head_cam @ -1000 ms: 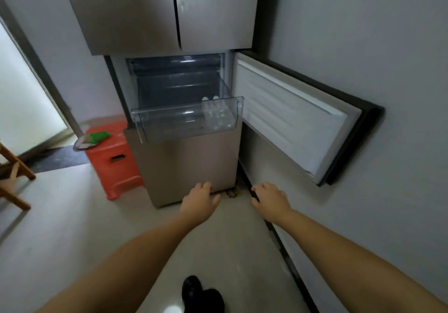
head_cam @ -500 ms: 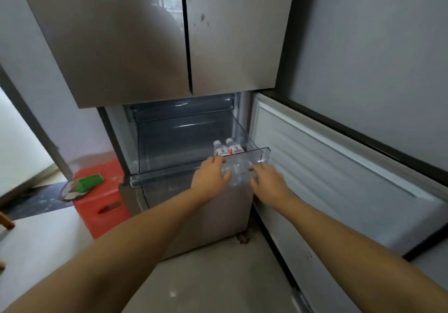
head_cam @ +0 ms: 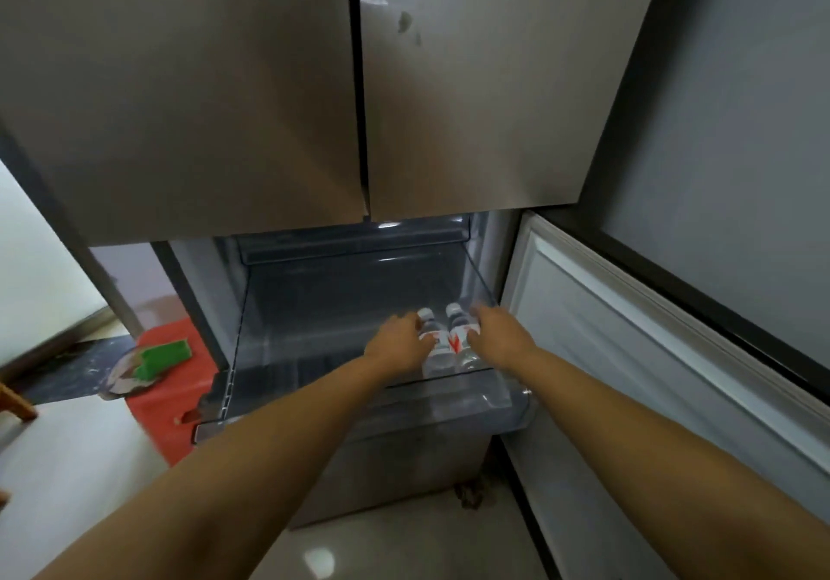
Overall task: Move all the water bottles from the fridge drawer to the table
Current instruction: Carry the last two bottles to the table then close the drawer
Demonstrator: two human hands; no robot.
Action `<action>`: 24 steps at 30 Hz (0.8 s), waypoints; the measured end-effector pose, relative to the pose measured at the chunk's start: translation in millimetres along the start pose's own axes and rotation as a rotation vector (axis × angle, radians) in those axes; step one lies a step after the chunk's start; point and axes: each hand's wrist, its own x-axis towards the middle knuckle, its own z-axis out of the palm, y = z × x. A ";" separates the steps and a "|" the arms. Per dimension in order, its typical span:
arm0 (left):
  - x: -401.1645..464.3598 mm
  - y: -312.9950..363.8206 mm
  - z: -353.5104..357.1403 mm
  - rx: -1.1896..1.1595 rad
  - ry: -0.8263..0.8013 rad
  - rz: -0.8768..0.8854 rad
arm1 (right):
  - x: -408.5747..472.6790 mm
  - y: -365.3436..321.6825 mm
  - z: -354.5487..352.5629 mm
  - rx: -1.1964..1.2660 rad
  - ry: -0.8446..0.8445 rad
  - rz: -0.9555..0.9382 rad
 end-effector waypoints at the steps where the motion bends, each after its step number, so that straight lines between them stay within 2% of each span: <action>1: 8.1 2.1 2.4 -0.009 -0.072 -0.023 | 9.3 0.3 0.5 -0.012 -0.086 0.047; 3: 22.7 7.8 8.6 -0.059 -0.197 -0.074 | 29.1 2.3 5.1 -0.034 -0.222 0.111; 5: 34.9 11.9 17.7 -0.163 -0.254 -0.149 | 46.2 5.4 14.2 -0.041 -0.329 0.117; 10: 53.5 12.3 38.0 -0.450 -0.263 -0.338 | 70.4 13.8 26.8 -0.006 -0.376 0.218; 17: 71.7 -10.7 45.3 -0.881 -0.285 -0.692 | 82.2 5.4 34.9 0.041 -0.431 0.314; 20: 78.9 -23.1 49.6 -0.996 -0.266 -0.726 | 88.4 8.1 34.2 0.129 -0.461 0.384; 24: 81.1 -28.6 61.6 -1.048 -0.365 -0.748 | 86.4 9.2 28.2 0.156 -0.499 0.416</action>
